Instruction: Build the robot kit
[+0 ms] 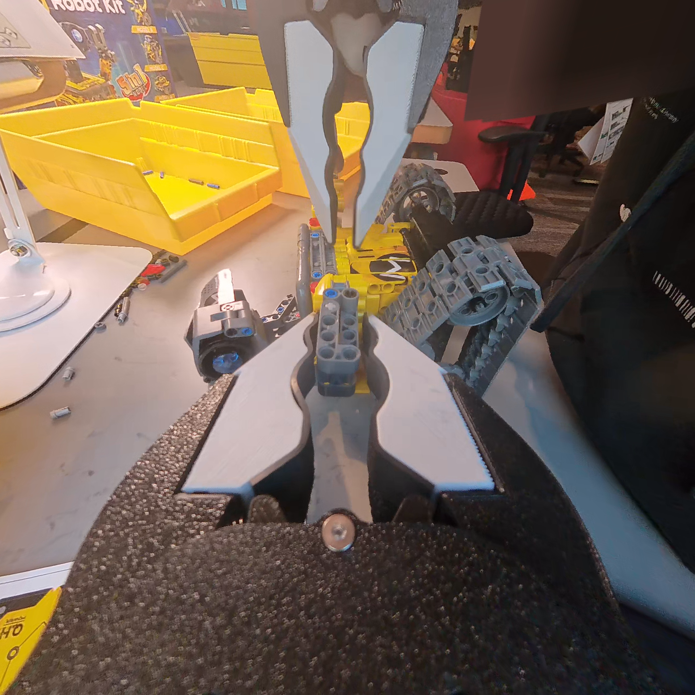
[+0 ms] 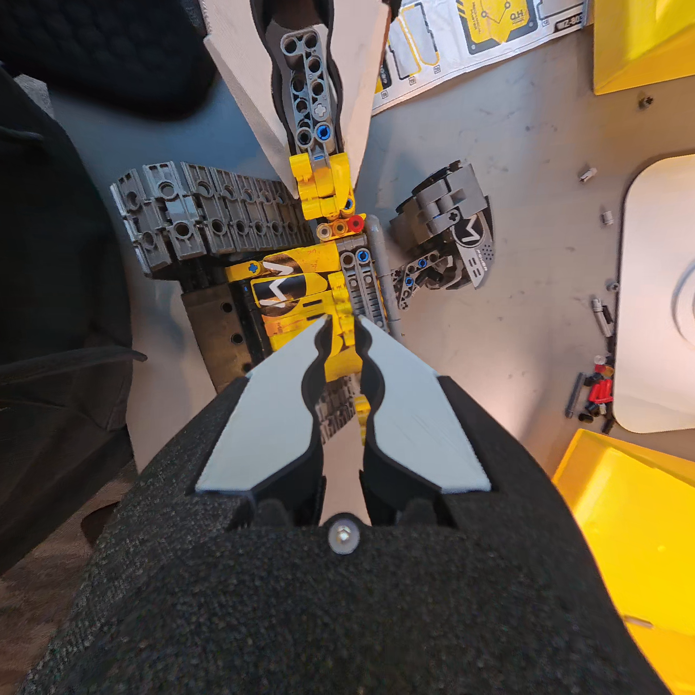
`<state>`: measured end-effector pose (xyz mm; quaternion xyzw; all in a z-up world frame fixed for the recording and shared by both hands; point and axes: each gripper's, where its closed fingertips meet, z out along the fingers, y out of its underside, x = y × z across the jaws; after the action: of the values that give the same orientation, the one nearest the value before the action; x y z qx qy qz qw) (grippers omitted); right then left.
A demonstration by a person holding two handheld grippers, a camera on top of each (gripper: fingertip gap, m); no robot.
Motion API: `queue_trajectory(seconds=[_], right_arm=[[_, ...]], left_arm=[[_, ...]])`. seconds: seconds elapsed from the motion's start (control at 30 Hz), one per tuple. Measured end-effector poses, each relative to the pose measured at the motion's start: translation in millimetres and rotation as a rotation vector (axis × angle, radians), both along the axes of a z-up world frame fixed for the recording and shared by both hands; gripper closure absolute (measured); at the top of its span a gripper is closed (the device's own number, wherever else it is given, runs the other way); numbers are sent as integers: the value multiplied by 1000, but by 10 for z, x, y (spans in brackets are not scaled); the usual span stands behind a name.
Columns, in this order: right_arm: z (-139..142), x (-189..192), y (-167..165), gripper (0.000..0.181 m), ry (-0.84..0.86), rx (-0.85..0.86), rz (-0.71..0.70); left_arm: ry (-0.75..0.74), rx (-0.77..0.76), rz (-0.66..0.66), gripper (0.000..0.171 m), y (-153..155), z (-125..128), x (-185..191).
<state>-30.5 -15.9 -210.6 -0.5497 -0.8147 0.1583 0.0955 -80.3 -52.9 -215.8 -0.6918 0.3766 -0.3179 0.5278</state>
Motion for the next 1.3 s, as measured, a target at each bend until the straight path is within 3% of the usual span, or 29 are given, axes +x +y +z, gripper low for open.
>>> queue_trajectory(seconds=[0.07,0.23,0.63,1.17,1.3], right_arm=[[21,-10,77,172,24,56,11],[158,-65,-59,180,101,-24,32],[-10,-18,-130,181,43,-101,-13],[-11,199,-437,181,-2,-149,131],[17,154,-370,168,4,-107,111]], left_arm=[[-4,-1,-2,151,-3,2,4],[-4,0,-2,151,-3,3,6],[14,3,9,151,6,-9,-5],[26,-12,-7,151,-33,-16,51],[23,-4,-10,151,-45,-15,57]])
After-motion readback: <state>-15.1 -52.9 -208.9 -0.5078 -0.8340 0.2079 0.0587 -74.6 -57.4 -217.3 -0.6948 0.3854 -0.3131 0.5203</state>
